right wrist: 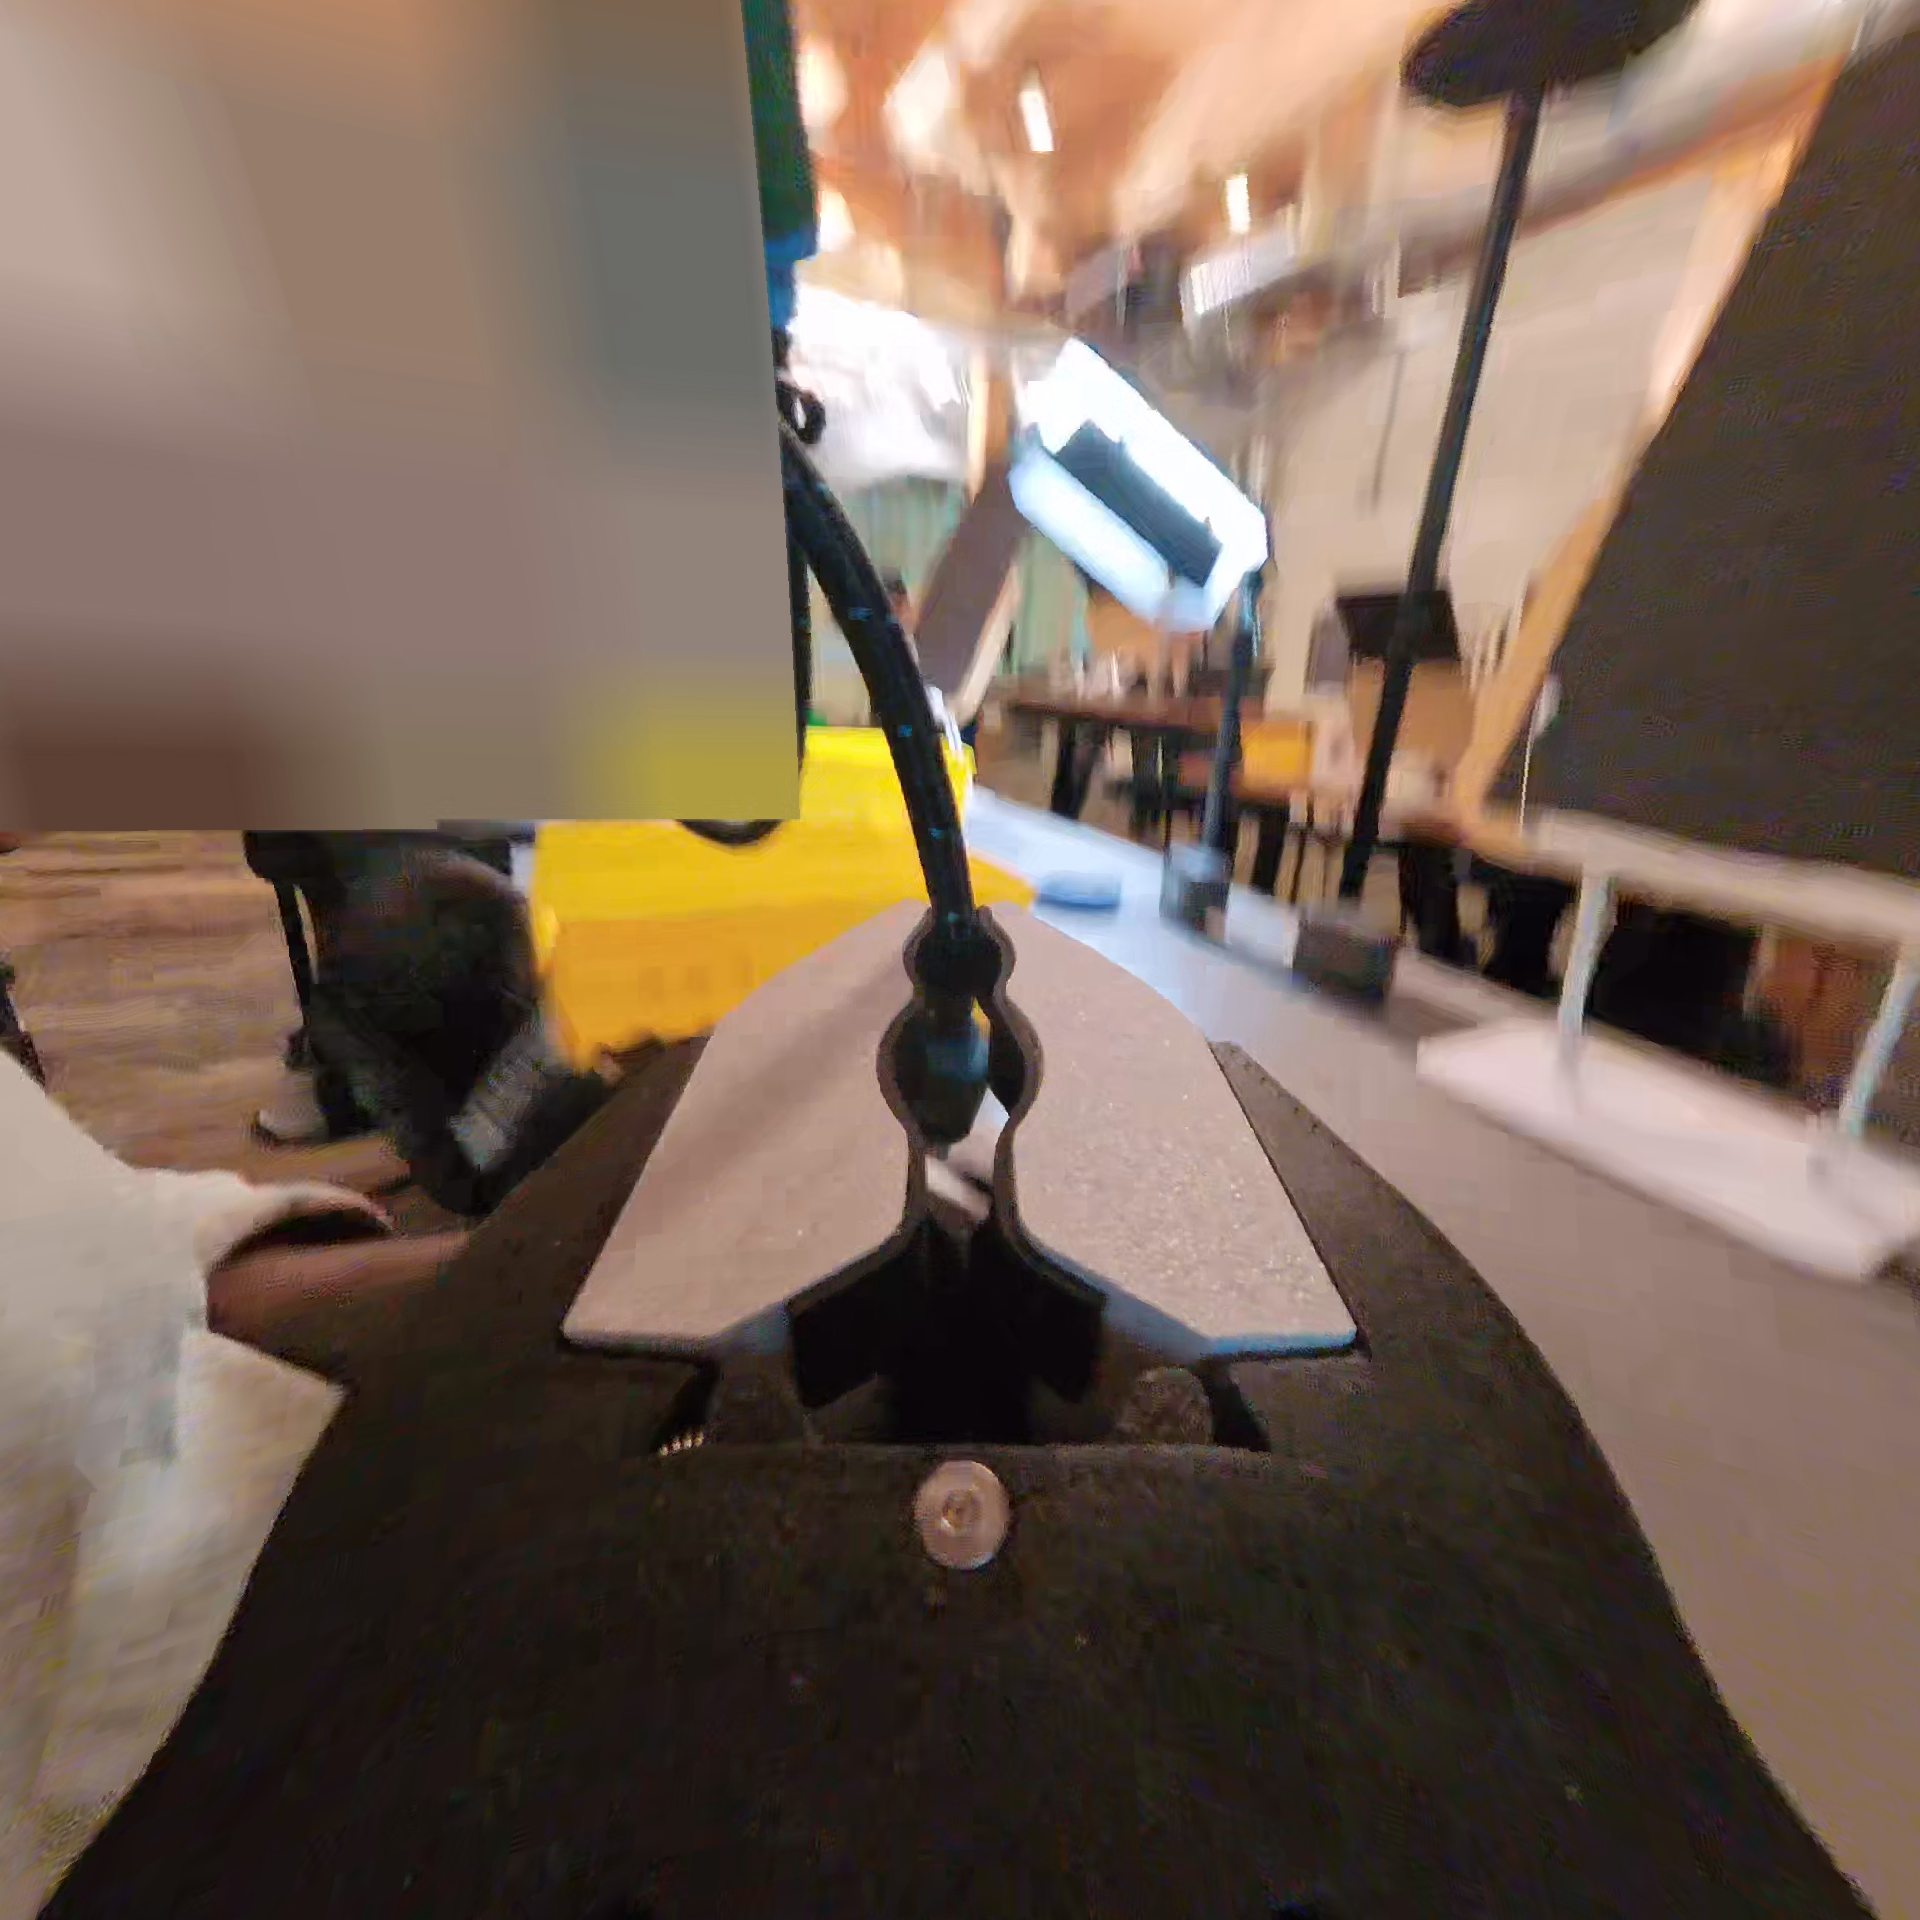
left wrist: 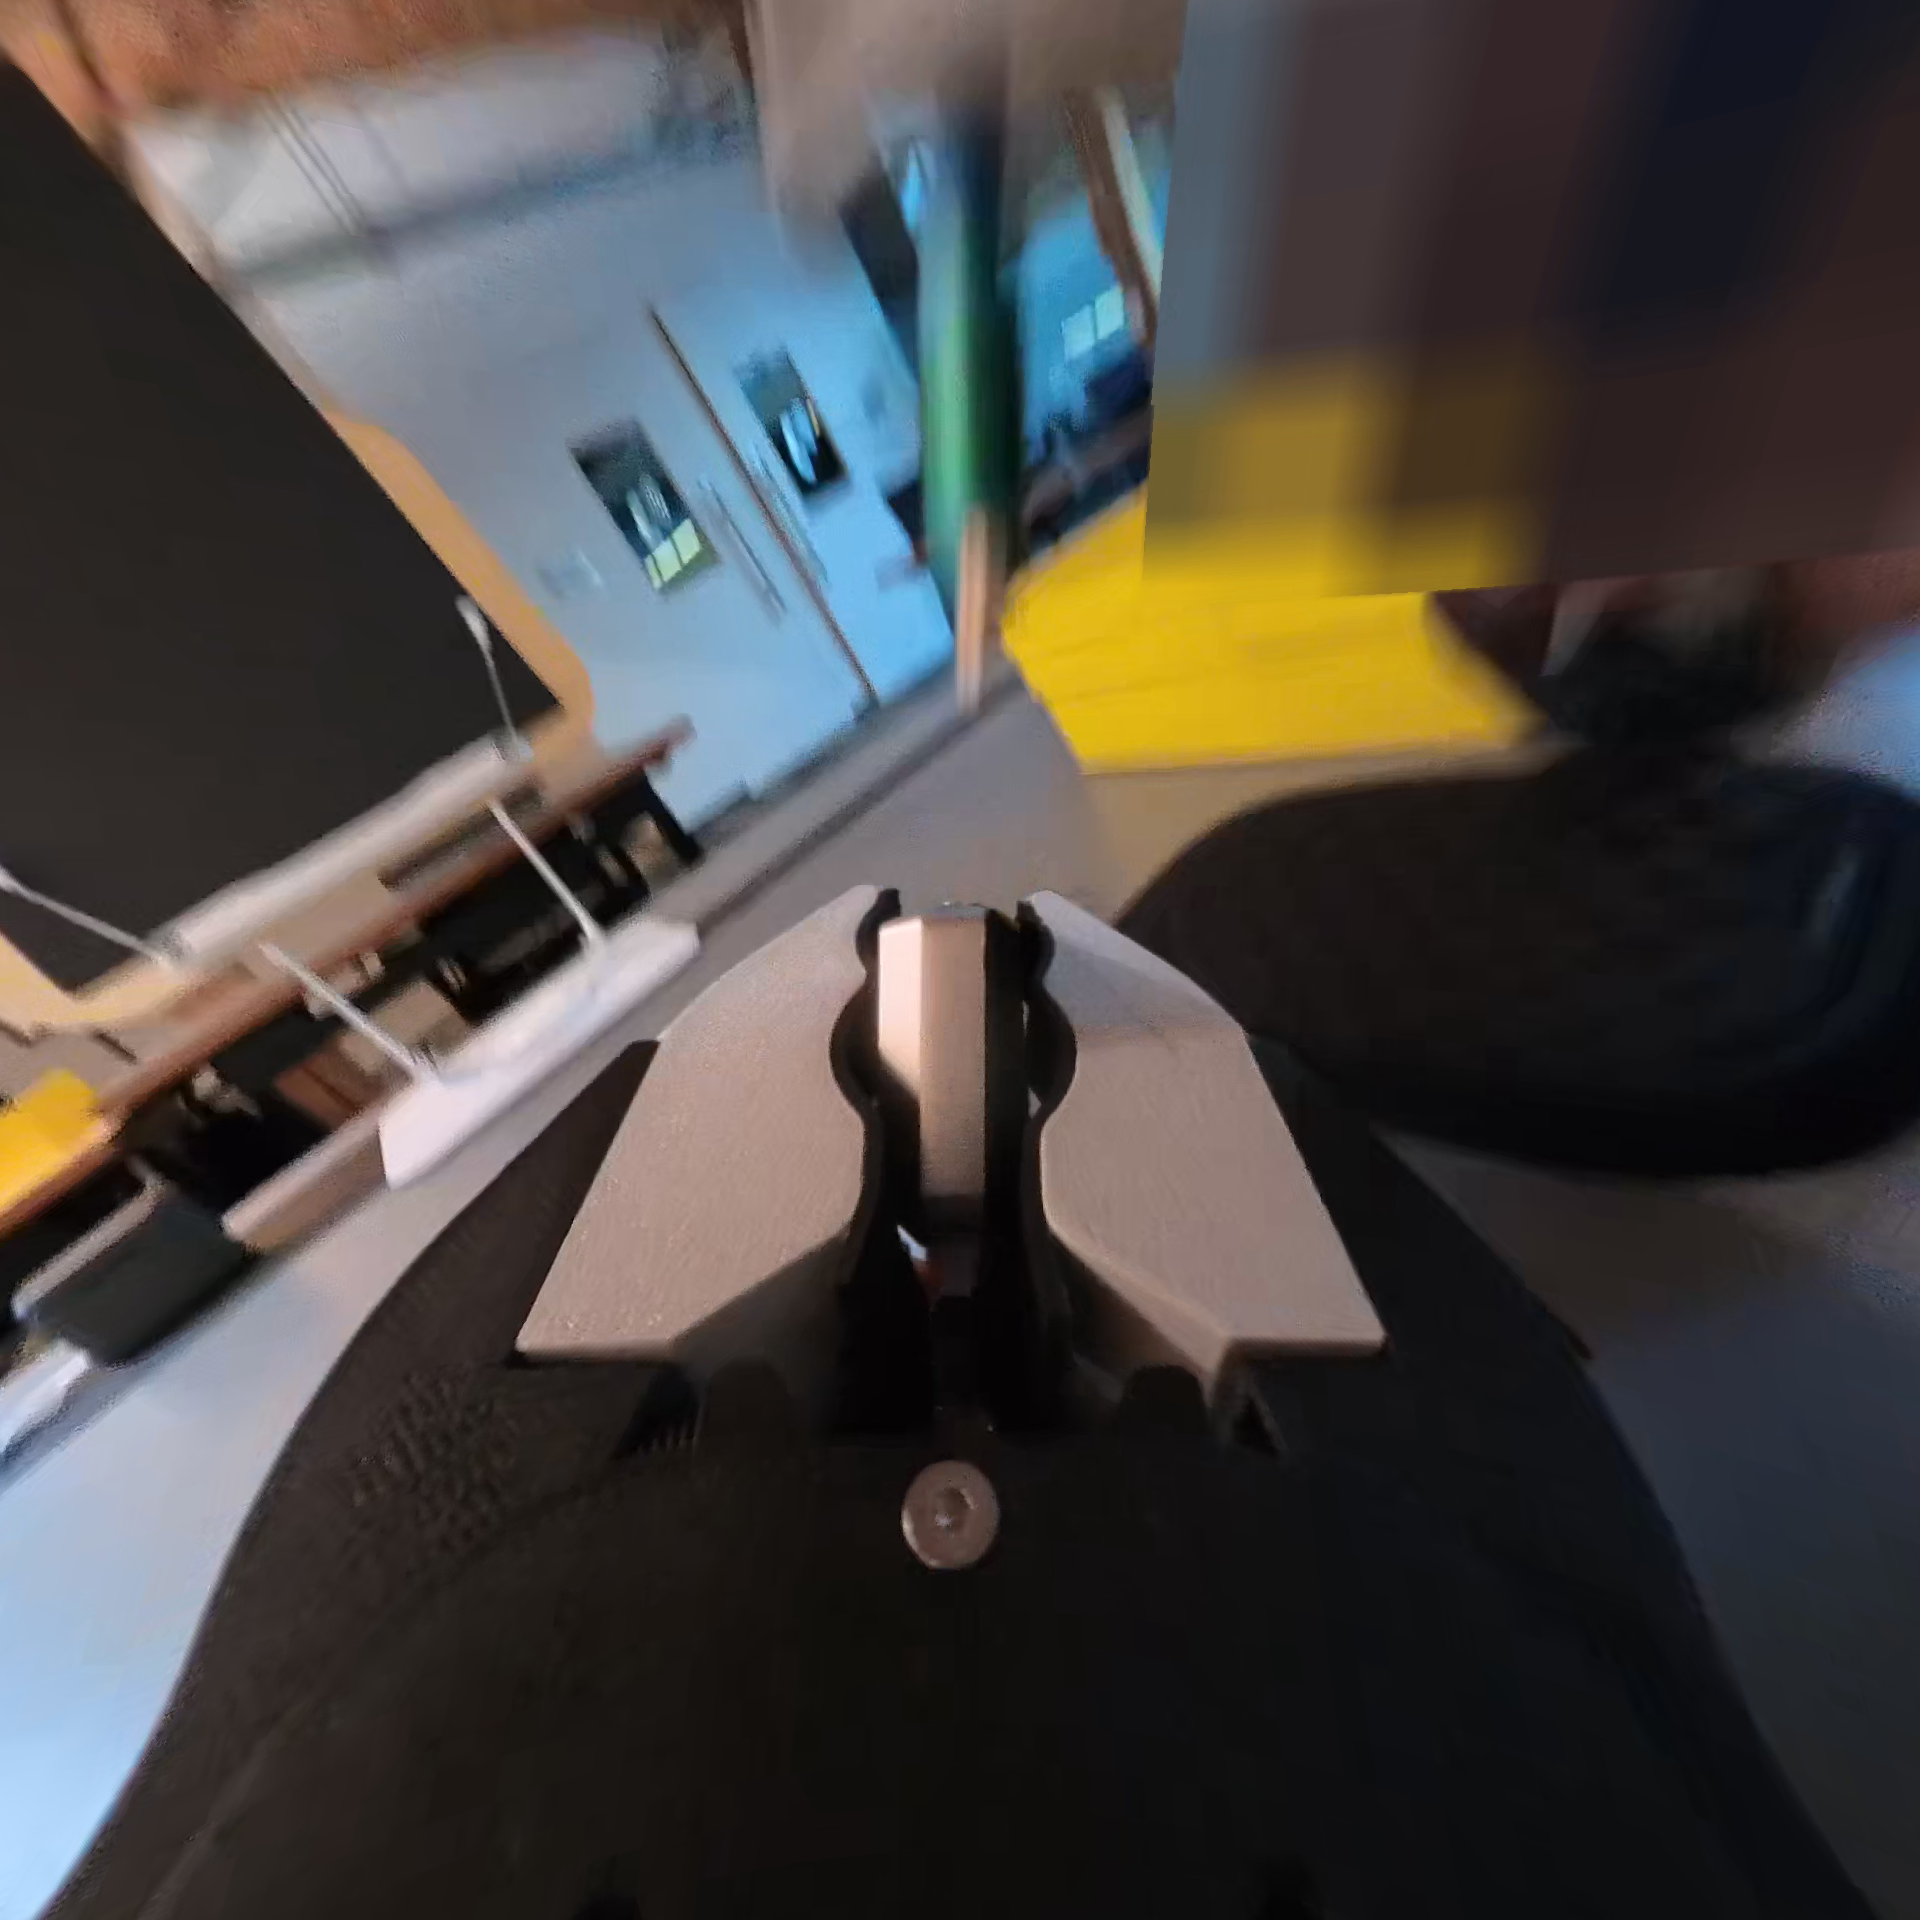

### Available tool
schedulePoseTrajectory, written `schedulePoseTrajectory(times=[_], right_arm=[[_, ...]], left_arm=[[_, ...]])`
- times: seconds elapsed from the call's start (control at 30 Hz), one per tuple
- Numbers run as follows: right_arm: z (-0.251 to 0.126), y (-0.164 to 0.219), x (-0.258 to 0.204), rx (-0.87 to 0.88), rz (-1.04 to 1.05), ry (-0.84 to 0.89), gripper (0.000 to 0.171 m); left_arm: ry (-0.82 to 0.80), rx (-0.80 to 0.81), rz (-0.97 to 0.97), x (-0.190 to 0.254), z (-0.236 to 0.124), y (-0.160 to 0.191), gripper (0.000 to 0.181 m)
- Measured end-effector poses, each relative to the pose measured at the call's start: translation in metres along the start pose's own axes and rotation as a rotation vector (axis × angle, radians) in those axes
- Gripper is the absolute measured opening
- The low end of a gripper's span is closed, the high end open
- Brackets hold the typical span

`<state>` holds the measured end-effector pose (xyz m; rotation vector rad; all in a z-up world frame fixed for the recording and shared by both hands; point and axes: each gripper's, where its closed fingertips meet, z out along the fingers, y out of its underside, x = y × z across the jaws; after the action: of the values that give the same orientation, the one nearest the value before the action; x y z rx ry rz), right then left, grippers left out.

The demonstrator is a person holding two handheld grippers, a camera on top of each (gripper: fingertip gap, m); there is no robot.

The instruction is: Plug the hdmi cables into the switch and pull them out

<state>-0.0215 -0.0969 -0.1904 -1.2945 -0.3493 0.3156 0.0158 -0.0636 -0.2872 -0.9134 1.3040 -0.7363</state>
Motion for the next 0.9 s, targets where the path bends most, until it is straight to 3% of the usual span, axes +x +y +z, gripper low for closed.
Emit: schedulePoseTrajectory(times=[0.03,0.07,0.1,0.13,0.27,0.37,0.53,0.63,0.73,0.9], right_arm=[[-0.009,-0.035,-0.013,0.129,-0.065,-0.045,0.006],[-0.021,-0.056,-0.010,0.175,-0.085,-0.008,0.006],[-0.029,-0.057,0.010,0.101,-0.117,0.089,0.006],[-0.040,-0.049,0.036,0.020,-0.122,0.202,0.007],[-0.077,-0.032,0.071,0.023,-0.009,0.297,0.006],[-0.094,-0.038,0.086,0.016,0.003,0.368,0.006],[-0.170,-0.060,0.127,-0.138,-0.206,0.810,0.006],[-0.239,-0.064,0.147,-0.353,-0.374,1.130,0.007],[-0.287,-0.052,0.156,-0.676,-0.483,1.287,0.007],[-0.310,0.002,0.159,-1.245,-0.534,1.141,0.008]], left_arm=[[0.049,-0.116,0.000,0.003,0.005,0.021,0.022],[0.017,-0.082,-0.003,0.000,0.004,0.014,0.022],[-0.032,0.063,-0.017,-0.004,-0.004,-0.013,0.021],[-0.031,0.096,-0.019,-0.001,-0.005,-0.023,0.021],[0.010,0.061,0.063,0.014,0.000,-0.013,0.022],[-0.026,0.133,0.064,0.006,-0.006,-0.023,0.022],[-0.086,0.222,-0.015,-0.010,-0.016,-0.034,0.023],[-0.103,0.251,-0.029,-0.016,-0.020,-0.036,0.023],[-0.091,0.234,-0.012,-0.012,-0.017,-0.035,0.022],[-0.091,0.240,0.018,-0.009,-0.017,-0.036,0.022]])
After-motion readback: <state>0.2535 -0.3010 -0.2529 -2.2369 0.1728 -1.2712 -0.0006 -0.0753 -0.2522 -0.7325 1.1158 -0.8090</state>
